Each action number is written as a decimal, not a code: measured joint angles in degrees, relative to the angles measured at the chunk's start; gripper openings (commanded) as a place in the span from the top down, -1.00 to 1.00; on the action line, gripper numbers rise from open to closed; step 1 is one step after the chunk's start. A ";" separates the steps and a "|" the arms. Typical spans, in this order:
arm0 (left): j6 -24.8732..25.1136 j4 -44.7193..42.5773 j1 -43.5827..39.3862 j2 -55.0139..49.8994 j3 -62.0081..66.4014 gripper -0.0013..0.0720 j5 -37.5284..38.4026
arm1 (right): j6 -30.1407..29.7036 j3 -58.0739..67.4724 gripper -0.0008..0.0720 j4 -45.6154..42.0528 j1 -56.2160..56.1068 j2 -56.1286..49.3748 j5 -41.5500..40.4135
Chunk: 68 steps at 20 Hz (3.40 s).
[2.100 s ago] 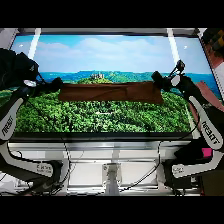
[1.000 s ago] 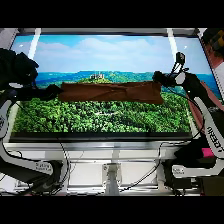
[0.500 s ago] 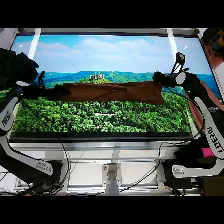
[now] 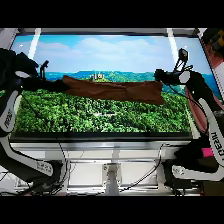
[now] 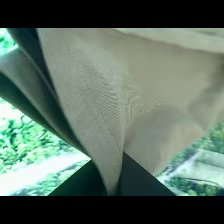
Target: Fold the clothes and pants, and hang the long-sleeved shirts on hangers.
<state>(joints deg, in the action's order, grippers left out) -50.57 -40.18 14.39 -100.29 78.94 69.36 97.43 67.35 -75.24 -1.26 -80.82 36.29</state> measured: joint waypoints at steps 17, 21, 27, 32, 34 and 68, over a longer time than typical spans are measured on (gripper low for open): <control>-5.68 0.81 -3.65 16.09 1.86 0.91 8.24 | 0.31 15.76 0.95 15.63 -31.45 -19.39 -2.54; -6.01 0.81 -4.26 16.20 1.88 0.91 8.31 | 3.72 20.79 0.95 17.55 -35.89 -26.45 2.03; -5.99 2.73 -5.35 16.15 1.88 0.91 6.86 | 5.25 22.45 0.94 19.41 -39.87 -29.03 0.07; -2.73 8.79 -9.53 16.15 1.86 0.91 2.73 | 4.72 22.82 0.94 24.70 -40.65 -29.38 -1.22; -1.22 9.90 -12.31 16.15 1.86 0.91 0.59 | 4.13 22.88 0.94 26.18 -40.15 -29.09 -0.04; 5.60 10.29 -54.40 8.79 1.86 -0.87 -44.44 | -3.50 22.93 -0.56 -0.46 -0.76 -7.02 31.50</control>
<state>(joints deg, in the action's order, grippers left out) -44.97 -29.89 -40.01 -91.50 80.79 24.93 93.93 90.28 -75.70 -2.02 -87.83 67.79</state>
